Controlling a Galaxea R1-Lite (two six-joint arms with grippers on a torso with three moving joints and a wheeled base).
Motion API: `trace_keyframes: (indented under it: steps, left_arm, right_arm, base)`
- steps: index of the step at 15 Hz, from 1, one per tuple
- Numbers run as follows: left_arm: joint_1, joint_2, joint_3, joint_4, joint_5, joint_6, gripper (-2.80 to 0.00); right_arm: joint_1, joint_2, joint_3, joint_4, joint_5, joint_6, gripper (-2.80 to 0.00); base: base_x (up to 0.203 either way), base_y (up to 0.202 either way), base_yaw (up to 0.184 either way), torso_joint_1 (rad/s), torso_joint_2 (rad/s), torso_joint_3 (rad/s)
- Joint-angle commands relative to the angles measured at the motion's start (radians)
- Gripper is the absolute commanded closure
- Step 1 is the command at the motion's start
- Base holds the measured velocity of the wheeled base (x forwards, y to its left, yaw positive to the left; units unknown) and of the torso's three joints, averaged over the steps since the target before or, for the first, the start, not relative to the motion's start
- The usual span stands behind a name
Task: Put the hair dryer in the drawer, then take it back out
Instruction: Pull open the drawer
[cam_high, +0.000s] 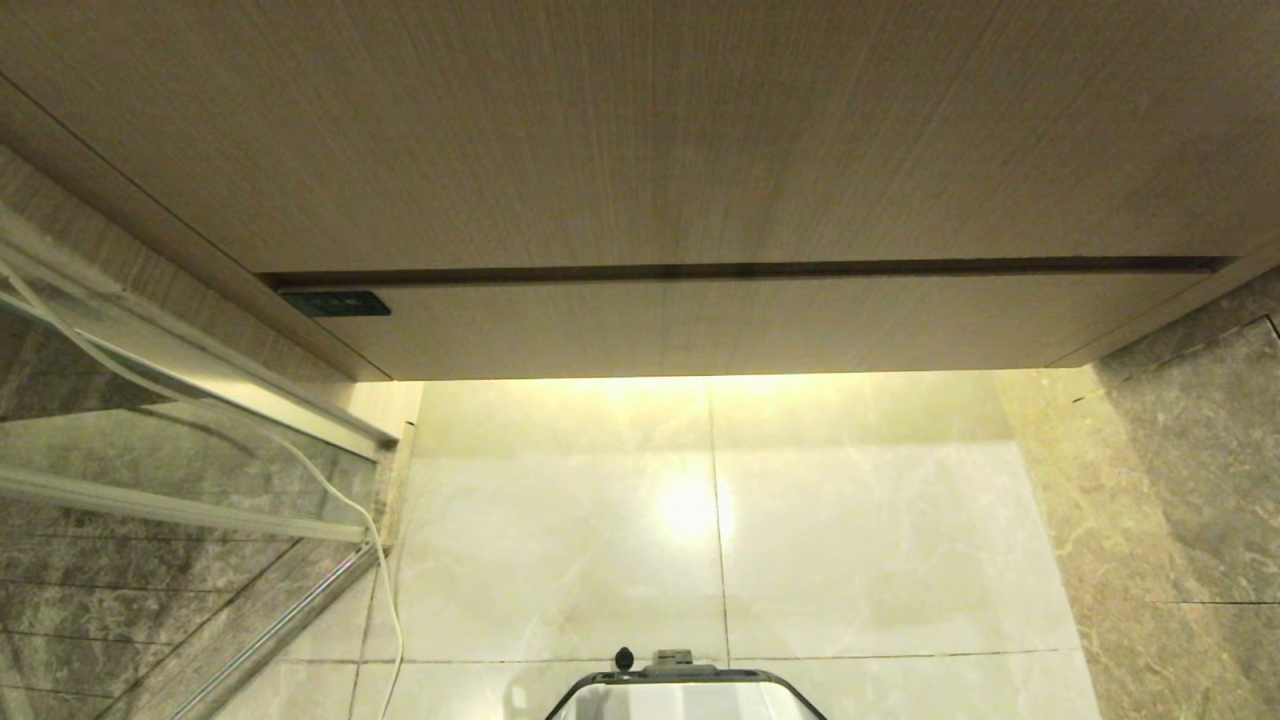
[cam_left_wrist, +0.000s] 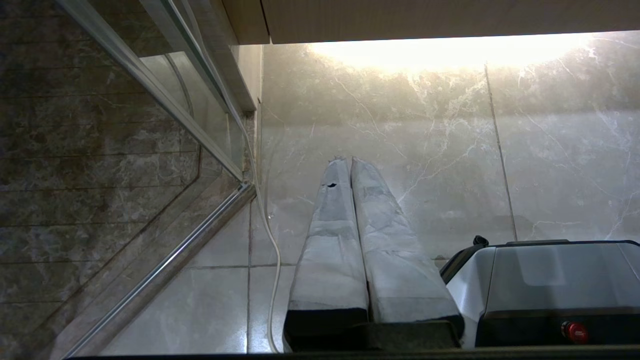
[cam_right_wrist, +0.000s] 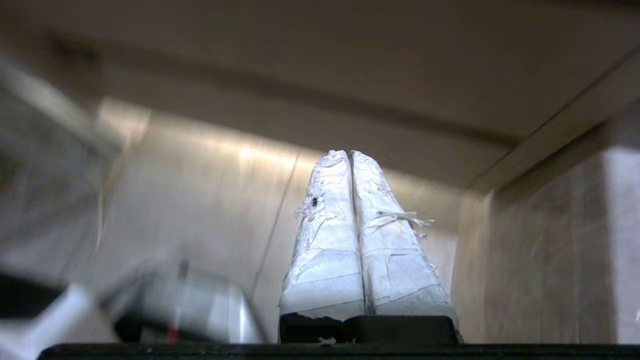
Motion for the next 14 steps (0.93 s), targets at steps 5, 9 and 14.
trace_keyframes:
  steps: [5, 9, 14]
  left_arm:
    - [0.0, 0.0, 0.002, 0.0, 0.0, 0.0, 0.0]
    - [0.0, 0.0, 0.002, 0.0, 0.0, 0.0, 0.0]
    - [0.0, 0.0, 0.0, 0.0, 0.0, 0.0, 0.0]
  right_arm:
    - [0.126, 0.413, 0.061, 0.157, 0.227, -0.066, 0.0]
    - [0.134, 0.426, 0.26, 0.079, 0.362, -0.074, 0.0]
    - [0.195, 0.417, 0.503, -0.089, 0.26, -0.08, 0.0]
  base:
    - [0.0, 0.0, 0.0, 0.0, 0.0, 0.0]
    - [0.0, 0.0, 0.0, 0.0, 0.0, 0.0]
    - [0.0, 0.0, 0.0, 0.0, 0.0, 0.0]
